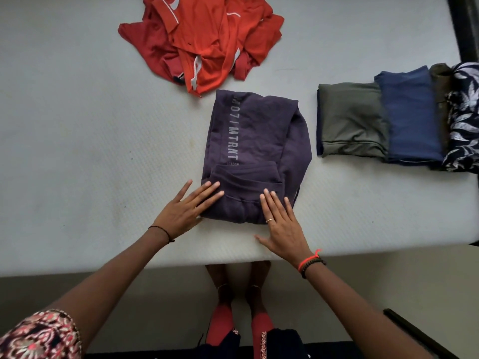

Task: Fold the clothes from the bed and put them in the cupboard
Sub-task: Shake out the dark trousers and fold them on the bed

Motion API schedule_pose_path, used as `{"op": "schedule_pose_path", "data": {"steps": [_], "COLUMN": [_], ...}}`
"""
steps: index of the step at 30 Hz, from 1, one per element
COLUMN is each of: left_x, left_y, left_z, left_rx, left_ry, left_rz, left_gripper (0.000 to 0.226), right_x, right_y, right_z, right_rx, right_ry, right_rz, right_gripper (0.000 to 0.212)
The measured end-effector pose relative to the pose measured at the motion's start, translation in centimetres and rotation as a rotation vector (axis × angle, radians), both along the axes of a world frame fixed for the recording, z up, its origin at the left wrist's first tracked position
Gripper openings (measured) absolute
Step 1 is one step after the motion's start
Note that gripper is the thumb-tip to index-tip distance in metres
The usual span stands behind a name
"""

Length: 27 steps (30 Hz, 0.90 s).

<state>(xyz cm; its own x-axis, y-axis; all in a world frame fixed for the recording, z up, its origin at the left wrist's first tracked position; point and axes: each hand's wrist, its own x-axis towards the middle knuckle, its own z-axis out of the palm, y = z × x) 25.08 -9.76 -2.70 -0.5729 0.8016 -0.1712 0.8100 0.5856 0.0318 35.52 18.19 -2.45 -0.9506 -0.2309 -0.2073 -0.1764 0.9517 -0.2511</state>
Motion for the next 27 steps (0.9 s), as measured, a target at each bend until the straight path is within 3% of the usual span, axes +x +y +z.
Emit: {"op": "schedule_pose_path", "data": {"steps": [3,9,13,17,23,25,27], "left_x": [-1.5,-3.4,-4.4,-5.5,-6.5,-6.3,-5.7], "left_y": [0.8,1.1,1.1,1.7,2.5,2.5,2.5], "left_z": [-0.6,-0.4,0.5,1.9,5.3,6.4,7.9], "left_rx": [-0.024,-0.080,-0.110,-0.077,-0.063,-0.062,-0.048], "left_ry": [0.054,-0.043,-0.102,-0.198,-0.665,-0.817,-0.949], "left_rz": [-0.021,-0.074,-0.107,-0.106,0.145,0.243,0.377], "left_gripper": [0.091,0.082,0.078,0.071,0.076,0.064,0.029], "right_x": [-1.0,-3.6,-3.7,-4.4,-6.0,-5.9,-5.7], "right_y": [1.0,2.4,2.2,2.8,3.5,3.8,4.1], "right_z": [-0.9,-1.3,-1.1,0.5,5.0,6.8,8.4], "right_rx": [0.066,0.205,0.119,0.020,-0.228,-0.316,-0.403], "right_ry": [-0.021,-0.086,-0.163,-0.377,-0.679,-0.815,-0.959], "right_rz": [0.049,0.061,0.071,0.088,0.036,0.003,-0.069], "right_gripper": [0.108,0.095,0.076,0.071,0.072,0.067,0.058]}}
